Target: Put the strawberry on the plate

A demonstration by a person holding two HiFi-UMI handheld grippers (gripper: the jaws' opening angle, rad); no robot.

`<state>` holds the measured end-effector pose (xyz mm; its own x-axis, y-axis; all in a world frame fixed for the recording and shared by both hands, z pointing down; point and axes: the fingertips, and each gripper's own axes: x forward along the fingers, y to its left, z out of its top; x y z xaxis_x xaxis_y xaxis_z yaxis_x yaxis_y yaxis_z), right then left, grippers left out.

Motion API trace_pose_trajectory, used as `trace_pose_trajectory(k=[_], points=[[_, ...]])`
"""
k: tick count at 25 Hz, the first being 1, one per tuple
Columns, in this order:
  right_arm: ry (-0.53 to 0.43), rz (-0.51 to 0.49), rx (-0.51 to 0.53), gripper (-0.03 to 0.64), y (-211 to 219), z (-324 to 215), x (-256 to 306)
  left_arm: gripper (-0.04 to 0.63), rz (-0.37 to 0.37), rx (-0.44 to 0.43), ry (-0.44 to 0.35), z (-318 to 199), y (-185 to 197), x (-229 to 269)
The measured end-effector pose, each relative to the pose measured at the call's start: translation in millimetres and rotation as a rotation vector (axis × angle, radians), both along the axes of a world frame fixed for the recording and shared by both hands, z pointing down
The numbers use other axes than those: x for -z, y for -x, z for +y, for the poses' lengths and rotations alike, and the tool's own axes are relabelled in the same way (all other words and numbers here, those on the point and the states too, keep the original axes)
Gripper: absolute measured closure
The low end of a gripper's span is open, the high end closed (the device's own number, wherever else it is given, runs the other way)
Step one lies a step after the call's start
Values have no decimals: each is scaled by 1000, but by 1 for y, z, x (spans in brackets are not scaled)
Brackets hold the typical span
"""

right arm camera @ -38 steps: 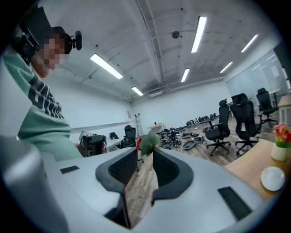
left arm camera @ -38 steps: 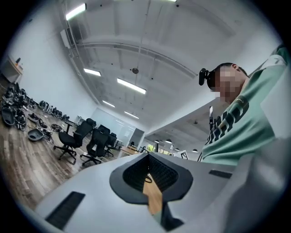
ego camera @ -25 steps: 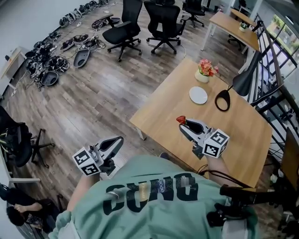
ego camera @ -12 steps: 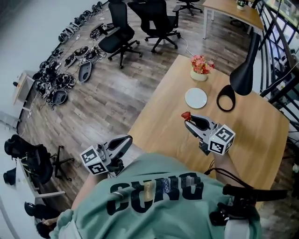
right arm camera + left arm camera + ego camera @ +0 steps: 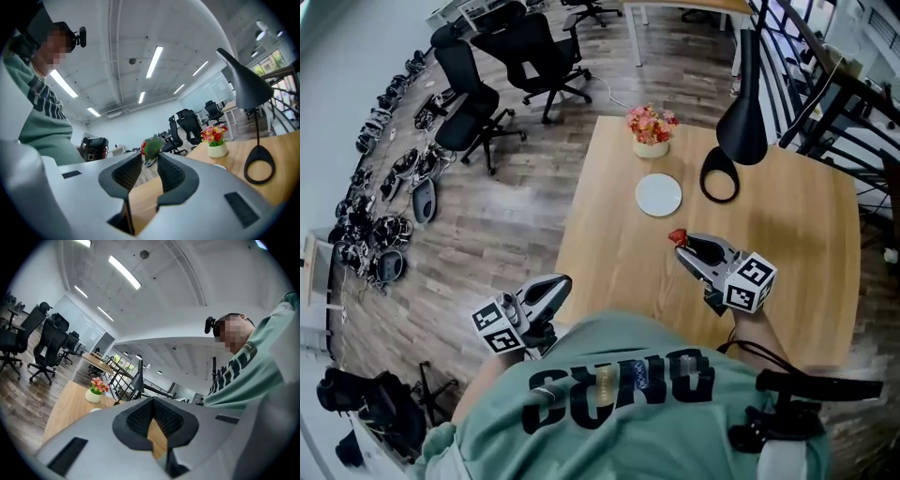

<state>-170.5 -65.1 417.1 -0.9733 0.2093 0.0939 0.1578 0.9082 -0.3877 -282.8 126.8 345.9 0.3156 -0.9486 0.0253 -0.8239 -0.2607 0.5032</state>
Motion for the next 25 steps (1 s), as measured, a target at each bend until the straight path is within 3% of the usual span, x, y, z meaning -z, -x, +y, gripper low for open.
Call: trace_pose_trajectory(k=[4,7,10,14,19,25], points=[[-55,42,-147,505,38,8,27,591,24,-120,-65,9,61,4],[-17,31,-238,505,46,25,40,592,-4,-180,-79,26,87,0],[-4,35,-278,505,63,36,43,591,-33,-208,-94,33,119,0],[-32,85,-275,505,95,62,52,591,9,-209,-122,54,154,-5],[-70,113,-256,505,107,60,61,591,45,-197,-126,57,164,-18],[-61,124,-176,506,96,22,45,591,23,-160,-127,21,133,-26]])
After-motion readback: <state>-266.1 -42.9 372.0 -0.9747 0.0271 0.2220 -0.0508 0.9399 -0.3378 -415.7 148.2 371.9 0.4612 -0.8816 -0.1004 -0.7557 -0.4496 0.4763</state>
